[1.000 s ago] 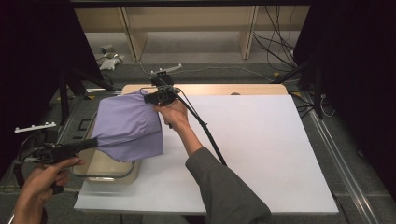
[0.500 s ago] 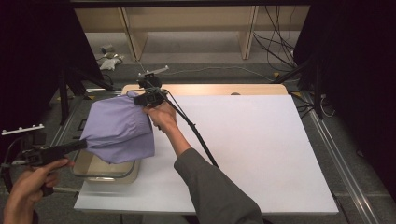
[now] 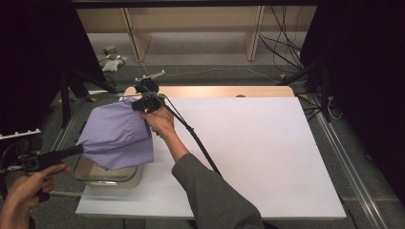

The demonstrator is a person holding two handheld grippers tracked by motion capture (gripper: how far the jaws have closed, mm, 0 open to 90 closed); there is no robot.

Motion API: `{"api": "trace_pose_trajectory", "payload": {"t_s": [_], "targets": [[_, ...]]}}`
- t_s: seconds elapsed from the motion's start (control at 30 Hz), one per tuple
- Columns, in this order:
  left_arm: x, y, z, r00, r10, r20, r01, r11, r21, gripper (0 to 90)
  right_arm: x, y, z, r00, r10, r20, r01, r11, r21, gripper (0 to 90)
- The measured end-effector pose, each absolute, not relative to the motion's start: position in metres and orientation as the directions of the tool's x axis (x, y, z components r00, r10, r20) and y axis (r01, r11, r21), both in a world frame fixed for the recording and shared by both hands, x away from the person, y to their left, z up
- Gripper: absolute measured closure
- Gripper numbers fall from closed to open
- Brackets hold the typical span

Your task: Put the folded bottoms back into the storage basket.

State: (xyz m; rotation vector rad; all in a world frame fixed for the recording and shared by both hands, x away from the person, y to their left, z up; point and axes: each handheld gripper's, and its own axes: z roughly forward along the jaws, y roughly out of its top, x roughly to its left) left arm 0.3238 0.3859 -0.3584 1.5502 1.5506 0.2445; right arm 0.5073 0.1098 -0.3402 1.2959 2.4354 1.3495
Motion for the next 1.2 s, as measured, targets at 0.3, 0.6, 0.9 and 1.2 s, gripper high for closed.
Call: {"api": "trace_pose_trajectory", "payload": {"t_s": [0.3, 0.6, 0.9, 1.2], "targets": [[0.327, 0.389, -0.366, 0.154, 0.889, -0.431, 0.712, 0.203, 0.673, 87.0, 0.506, 0.115, -0.345, -0.639, 0.704, 0.310, 0.642, 0.266, 0.719, 78.4], [0.331, 0.392, -0.375, 0.117, 0.897, -0.427, 0.720, 0.220, 0.659, 87.0, 0.506, 0.120, -0.352, -0.634, 0.712, 0.300, 0.647, 0.277, 0.710, 78.3], [0.334, 0.394, -0.381, 0.090, 0.901, -0.424, 0.724, 0.233, 0.649, 86.9, 0.506, 0.125, -0.358, -0.632, 0.716, 0.295, 0.652, 0.285, 0.703, 78.0], [0.335, 0.394, -0.384, 0.076, 0.907, -0.415, 0.726, 0.234, 0.646, 86.8, 0.505, 0.127, -0.361, -0.630, 0.718, 0.295, 0.654, 0.287, 0.700, 77.8]]}}
